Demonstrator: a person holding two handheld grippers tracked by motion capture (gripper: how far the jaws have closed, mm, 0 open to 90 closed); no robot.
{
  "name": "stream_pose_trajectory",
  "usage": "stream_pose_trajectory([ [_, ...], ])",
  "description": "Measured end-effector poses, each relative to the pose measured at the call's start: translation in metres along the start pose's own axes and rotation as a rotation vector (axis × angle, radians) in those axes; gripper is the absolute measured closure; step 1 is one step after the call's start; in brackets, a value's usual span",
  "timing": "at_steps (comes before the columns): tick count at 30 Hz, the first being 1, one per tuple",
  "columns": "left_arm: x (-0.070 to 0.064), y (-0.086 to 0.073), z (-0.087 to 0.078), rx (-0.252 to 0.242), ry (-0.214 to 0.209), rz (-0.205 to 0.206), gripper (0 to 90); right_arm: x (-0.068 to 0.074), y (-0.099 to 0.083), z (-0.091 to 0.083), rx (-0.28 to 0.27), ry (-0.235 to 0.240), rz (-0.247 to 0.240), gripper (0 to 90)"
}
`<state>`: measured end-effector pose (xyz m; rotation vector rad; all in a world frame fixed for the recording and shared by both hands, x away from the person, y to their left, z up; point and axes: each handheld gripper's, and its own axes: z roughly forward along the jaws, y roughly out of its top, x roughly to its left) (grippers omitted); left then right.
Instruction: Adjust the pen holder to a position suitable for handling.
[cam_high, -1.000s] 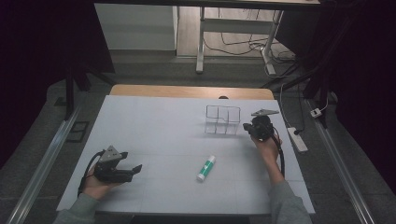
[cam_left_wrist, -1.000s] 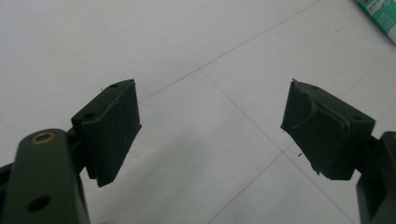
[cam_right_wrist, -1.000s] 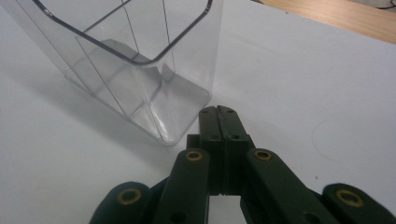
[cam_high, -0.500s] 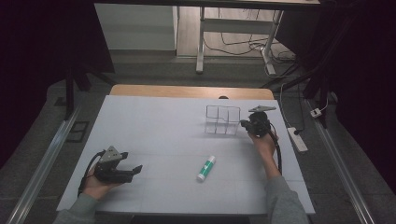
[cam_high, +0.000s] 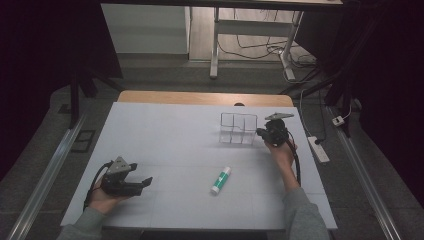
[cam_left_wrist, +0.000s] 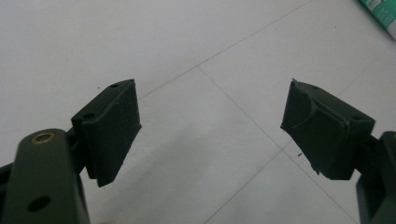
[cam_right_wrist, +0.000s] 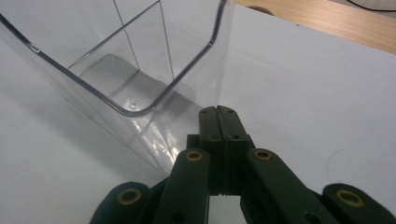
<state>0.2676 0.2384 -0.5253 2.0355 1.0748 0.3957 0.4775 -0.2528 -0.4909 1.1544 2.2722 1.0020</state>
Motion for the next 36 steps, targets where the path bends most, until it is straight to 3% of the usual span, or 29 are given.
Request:
stream_pose_trajectory([
  [9,0.0,0.0,0.0,0.003,0.001,0.0,18.7,0.003,0.002,0.002,0.011,-0.019,-0.018,89.3],
  [36,-0.001,0.0,0.001,0.01,0.001,0.005,18.7,0.025,0.013,0.015,0.002,0.021,-0.059,89.3],
])
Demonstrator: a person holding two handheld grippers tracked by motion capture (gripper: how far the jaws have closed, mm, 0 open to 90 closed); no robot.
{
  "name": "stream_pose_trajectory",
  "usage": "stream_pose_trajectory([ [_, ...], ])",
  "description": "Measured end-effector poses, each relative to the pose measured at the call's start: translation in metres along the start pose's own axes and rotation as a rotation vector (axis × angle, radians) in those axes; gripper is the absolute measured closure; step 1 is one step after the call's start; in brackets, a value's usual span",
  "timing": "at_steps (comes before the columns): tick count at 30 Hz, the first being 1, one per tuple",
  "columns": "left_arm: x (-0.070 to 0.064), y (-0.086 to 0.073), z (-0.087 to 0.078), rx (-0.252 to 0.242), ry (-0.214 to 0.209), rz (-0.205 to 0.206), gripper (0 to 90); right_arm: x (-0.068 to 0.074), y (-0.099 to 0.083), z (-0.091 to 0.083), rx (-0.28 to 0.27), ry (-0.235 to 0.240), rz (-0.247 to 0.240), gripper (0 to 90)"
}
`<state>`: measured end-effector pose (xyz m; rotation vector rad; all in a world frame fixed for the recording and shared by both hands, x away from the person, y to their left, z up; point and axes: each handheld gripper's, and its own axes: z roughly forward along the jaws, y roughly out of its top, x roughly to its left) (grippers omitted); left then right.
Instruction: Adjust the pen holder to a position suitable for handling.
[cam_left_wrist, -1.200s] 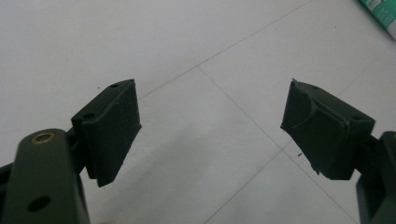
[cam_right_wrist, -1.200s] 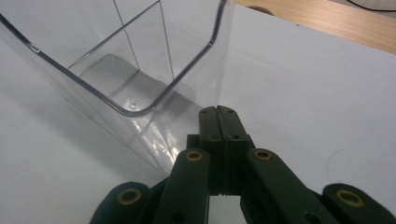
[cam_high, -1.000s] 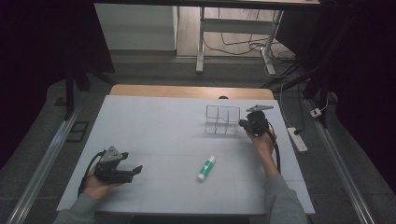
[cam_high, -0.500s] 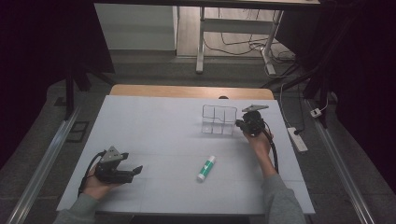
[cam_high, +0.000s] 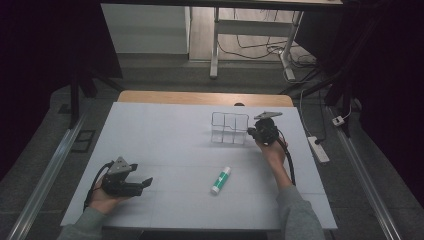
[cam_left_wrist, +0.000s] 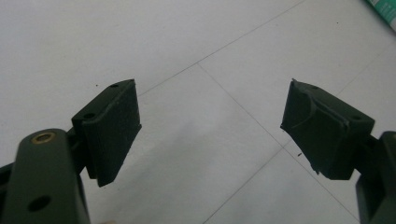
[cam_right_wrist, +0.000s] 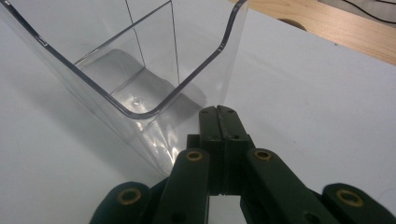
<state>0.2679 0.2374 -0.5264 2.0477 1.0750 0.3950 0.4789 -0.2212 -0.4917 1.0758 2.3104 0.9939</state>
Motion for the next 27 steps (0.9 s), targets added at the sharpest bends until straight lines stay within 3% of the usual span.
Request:
stream_pose_trajectory([
  [27,0.0,0.0,0.0,0.005,0.004,0.001,18.7,0.012,0.009,0.01,-0.015,0.025,-0.009,89.3],
])
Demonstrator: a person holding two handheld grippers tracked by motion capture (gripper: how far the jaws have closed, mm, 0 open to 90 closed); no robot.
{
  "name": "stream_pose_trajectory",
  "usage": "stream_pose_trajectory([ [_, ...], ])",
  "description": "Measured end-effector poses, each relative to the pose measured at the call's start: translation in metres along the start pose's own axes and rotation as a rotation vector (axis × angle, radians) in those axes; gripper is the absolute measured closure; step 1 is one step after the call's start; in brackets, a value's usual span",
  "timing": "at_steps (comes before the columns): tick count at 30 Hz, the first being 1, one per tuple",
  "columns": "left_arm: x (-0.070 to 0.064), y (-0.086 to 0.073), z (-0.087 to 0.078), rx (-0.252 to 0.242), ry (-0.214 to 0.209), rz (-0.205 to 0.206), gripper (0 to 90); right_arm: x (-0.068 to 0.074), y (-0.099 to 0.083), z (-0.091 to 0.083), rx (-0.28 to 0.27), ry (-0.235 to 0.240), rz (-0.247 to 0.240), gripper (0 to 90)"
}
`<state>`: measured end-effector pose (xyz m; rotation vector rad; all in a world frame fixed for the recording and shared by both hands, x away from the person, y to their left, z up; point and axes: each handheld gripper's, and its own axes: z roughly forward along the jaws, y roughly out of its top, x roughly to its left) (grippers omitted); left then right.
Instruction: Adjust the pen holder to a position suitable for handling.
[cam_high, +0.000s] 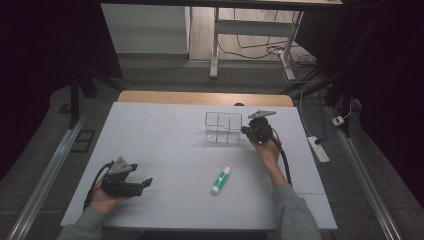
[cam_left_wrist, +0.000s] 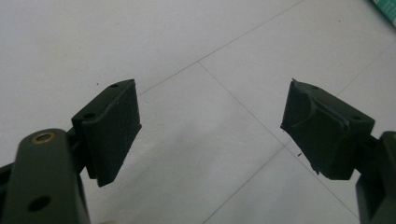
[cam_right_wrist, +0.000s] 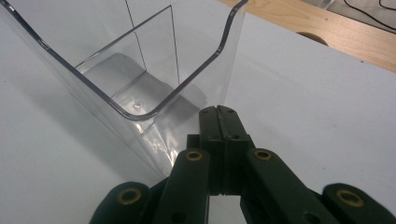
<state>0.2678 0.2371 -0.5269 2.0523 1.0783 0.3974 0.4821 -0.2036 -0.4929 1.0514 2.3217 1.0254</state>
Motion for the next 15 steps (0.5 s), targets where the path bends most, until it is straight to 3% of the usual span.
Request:
stream_pose_trajectory([
  [15,0.0,0.0,0.0,0.004,0.003,0.004,18.7,0.013,0.006,0.009,-0.02,0.005,-0.008,89.3],
])
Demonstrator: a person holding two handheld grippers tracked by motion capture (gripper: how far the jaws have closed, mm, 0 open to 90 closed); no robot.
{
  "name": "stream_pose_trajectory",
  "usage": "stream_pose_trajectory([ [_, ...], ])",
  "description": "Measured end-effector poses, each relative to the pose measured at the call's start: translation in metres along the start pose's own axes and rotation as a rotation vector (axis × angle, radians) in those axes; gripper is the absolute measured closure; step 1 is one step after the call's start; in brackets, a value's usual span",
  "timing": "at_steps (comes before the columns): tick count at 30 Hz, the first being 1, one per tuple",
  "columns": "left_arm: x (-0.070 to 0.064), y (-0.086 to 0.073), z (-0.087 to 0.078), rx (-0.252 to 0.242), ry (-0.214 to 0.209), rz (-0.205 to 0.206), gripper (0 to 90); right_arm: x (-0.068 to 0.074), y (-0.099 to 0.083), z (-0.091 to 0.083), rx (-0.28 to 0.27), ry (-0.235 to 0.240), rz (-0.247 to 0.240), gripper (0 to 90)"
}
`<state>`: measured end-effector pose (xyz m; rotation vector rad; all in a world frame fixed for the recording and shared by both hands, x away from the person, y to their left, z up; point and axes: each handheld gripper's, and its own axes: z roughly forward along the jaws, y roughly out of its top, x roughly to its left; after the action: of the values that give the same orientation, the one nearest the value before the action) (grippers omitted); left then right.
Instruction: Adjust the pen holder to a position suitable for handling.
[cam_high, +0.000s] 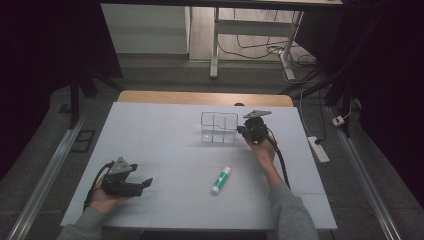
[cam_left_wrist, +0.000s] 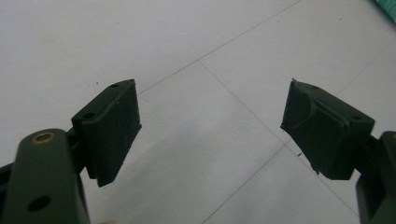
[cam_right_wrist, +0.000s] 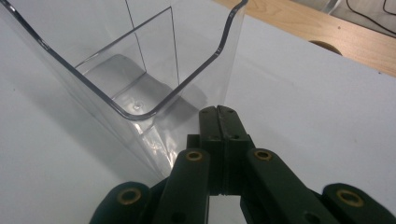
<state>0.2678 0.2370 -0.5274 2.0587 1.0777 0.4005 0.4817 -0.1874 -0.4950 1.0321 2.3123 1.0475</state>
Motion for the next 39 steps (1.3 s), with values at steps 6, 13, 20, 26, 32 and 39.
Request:
stream_pose_trajectory([
  [6,0.0,0.0,0.0,0.002,0.004,0.002,18.7,0.01,0.004,0.006,-0.002,0.005,-0.009,89.3],
  [13,0.0,-0.001,0.0,0.005,0.005,0.0,18.7,0.021,0.008,0.014,-0.023,0.013,0.0,89.2],
  [20,0.0,-0.002,0.001,0.01,0.008,-0.004,18.7,0.031,0.013,0.021,-0.027,0.027,-0.01,89.2],
  [26,0.0,-0.001,0.001,0.015,0.017,-0.003,18.7,0.038,0.016,0.026,-0.029,0.049,-0.02,89.2],
  [32,-0.001,-0.002,0.001,0.013,0.018,-0.004,18.7,0.036,0.016,0.023,-0.038,0.064,-0.01,88.7],
  [39,0.0,-0.002,0.0,0.007,0.014,-0.003,18.7,0.033,0.014,0.009,-0.039,0.064,-0.011,89.2],
])
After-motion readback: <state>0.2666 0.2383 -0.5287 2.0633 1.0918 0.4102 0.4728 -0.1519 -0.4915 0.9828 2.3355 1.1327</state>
